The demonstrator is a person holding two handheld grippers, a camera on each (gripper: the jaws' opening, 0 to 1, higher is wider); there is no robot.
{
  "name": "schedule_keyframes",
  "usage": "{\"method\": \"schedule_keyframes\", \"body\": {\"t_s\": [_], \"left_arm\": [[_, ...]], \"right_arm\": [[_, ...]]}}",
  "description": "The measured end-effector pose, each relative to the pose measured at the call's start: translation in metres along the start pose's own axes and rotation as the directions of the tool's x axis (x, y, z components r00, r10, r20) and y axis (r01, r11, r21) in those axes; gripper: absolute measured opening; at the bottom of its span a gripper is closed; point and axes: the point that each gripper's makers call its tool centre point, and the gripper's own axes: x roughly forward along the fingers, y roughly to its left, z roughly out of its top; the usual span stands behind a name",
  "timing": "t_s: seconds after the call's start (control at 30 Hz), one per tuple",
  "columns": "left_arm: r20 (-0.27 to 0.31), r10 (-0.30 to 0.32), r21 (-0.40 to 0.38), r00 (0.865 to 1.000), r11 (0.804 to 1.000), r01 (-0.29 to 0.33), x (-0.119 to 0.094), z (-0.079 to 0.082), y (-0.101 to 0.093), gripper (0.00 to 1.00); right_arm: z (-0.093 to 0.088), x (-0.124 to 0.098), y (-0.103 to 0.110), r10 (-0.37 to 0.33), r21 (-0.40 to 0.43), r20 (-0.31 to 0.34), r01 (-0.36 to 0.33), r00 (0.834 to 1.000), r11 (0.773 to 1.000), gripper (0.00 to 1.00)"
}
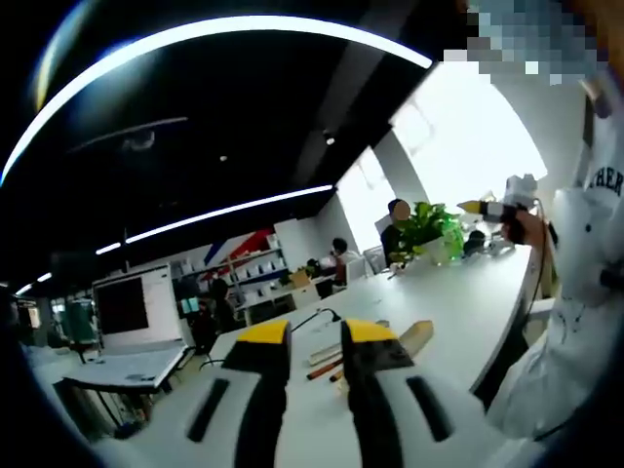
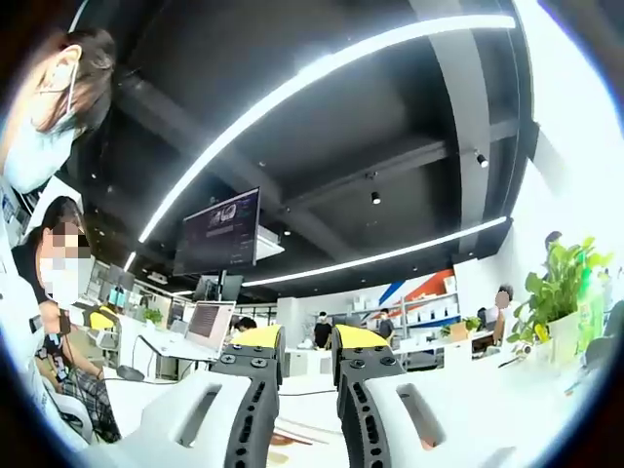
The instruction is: Arrange the utensils inside the cutlery case until each visible utensil rests in its matching compartment.
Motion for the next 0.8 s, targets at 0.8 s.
{"method": "schedule_keyframes", "body": {"t_s": [0.8], "left_arm": [[0.078, -0.124, -0.095, 0.989, 0.987, 0.131, 0.025, 0.004, -0.005, 0.22]], "right_arm": [[-0.015, -0.010, 0.013, -0.041, -0.007, -0.062, 0.041, 0.997, 0.999, 0.16]]}}
